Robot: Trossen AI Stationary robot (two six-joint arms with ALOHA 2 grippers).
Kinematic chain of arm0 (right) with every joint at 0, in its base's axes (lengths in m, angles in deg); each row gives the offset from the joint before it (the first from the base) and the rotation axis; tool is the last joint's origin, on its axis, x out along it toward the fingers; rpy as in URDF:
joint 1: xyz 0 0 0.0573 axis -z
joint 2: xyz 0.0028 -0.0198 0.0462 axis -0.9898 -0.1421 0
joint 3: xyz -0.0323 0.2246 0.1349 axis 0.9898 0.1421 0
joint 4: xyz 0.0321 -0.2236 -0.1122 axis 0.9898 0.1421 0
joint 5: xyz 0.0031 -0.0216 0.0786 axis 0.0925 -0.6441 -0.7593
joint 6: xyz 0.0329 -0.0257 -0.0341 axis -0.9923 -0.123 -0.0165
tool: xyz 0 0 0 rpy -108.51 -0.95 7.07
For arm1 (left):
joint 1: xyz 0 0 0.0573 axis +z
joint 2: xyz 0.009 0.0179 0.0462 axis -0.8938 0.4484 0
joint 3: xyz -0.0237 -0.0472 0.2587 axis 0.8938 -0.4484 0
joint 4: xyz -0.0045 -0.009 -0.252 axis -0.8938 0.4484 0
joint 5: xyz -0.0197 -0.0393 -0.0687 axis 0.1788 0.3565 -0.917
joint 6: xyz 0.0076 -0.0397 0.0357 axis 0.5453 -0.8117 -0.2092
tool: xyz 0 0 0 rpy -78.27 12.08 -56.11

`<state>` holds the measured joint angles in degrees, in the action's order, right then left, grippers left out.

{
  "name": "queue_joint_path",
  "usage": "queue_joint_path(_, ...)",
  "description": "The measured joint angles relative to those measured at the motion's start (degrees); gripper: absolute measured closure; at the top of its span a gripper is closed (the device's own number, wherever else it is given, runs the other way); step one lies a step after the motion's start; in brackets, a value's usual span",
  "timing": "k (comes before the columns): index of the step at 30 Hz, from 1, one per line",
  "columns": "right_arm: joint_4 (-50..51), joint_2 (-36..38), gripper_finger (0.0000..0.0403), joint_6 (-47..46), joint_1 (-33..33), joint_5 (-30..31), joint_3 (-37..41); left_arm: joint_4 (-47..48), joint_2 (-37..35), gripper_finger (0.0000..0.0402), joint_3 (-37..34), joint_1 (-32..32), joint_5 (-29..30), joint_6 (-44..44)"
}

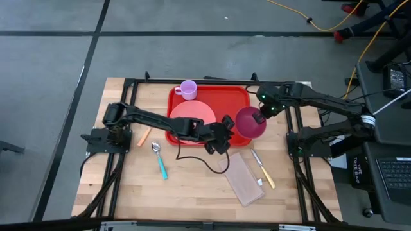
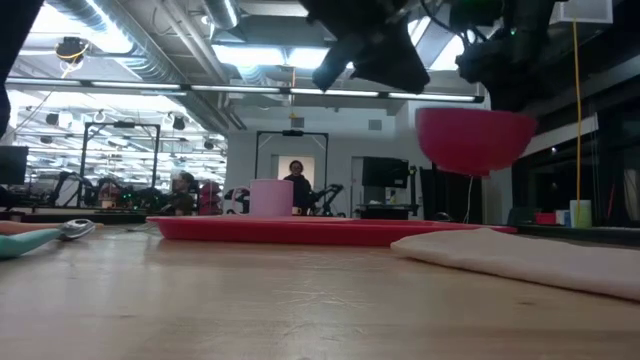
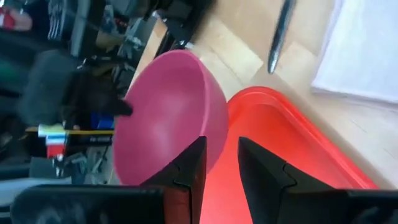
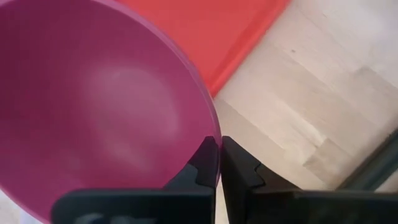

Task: Set up tray
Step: Put the dark pink bowl on the light pink plate

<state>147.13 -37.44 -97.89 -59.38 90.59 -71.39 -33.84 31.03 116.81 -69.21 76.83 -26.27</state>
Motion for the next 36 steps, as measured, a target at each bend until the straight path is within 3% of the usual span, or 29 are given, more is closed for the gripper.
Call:
queue_joint_path(7, -0.2, -0.3, 0.0394, -2.3, -3.9, 3.4, -1.9, -0.6, 0.4, 0.0315, 0.0, 0.1, 1.4, 2.9)
queue_joint_path(14, -1.2, -4.3, 0.0394, -2.7, -7.0, 2.9, -2.5, -1.1, 0.3, 0.0316, 0.0, 0.2, 1.5, 4.1)
queue_joint_path(36, 4.6, -16.3, 0.0394, 0.2, -10.3, 3.4, -17.6, 9.3, 0.7, 0.0316, 0.0, 0.6, 3.3, -0.3)
